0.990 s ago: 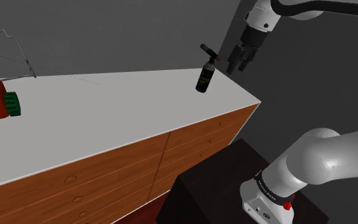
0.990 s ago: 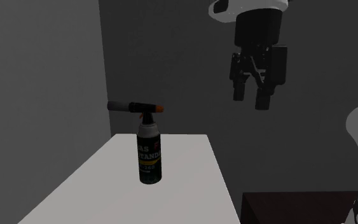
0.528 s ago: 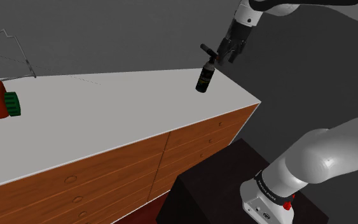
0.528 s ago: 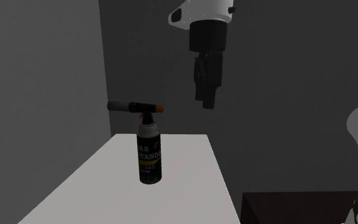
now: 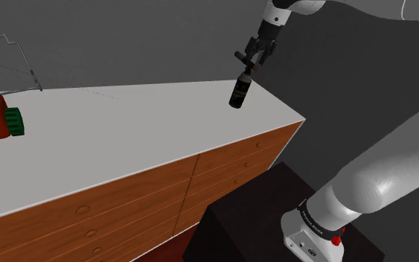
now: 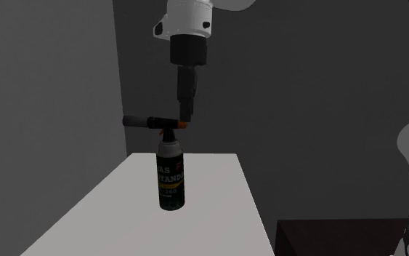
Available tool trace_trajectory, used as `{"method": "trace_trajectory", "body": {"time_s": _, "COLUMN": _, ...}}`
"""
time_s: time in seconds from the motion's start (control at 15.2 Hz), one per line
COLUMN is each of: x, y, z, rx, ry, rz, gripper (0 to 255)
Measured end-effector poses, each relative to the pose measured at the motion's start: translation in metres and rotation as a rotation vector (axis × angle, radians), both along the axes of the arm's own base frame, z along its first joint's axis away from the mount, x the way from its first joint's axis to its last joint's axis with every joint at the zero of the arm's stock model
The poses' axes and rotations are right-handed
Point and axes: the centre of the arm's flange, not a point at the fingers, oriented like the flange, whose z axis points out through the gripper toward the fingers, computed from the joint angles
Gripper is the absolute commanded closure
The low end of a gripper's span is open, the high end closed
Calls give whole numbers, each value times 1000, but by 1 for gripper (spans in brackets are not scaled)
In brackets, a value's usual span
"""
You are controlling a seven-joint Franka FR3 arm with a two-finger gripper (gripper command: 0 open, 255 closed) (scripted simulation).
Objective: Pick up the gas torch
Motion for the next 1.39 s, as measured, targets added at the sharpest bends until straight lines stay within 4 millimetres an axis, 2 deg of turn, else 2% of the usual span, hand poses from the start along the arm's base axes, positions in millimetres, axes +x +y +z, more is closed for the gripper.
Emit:
{"method": "trace_trajectory", "body": {"time_s": 0.4, "x": 61, "y": -45, "z": 4, "rx": -1, "ry": -11, "rz": -37, "gripper": 0}}
{"method": "trace_trajectory", "body": {"time_s": 0.53, "x": 69, "y": -48, "z": -5, "rx": -2, "ry": -13, "rz": -41, "gripper": 0}}
{"method": "trace_trajectory", "body": {"time_s": 0.92, "x": 70, "y": -48, "z": -35, "rx": -2, "ry": -13, "rz": -42, "gripper": 0}}
{"method": "trace_trajectory", "body": {"time_s": 0.99, "x": 70, "y": -49, "z": -37, "rx": -2, "ry": -13, "rz": -41, "gripper": 255}}
{"method": "trace_trajectory", "body": {"time_s": 1.39, "x": 69, "y": -50, "z": -38, "rx": -3, "ry": -15, "rz": -42, "gripper": 255}}
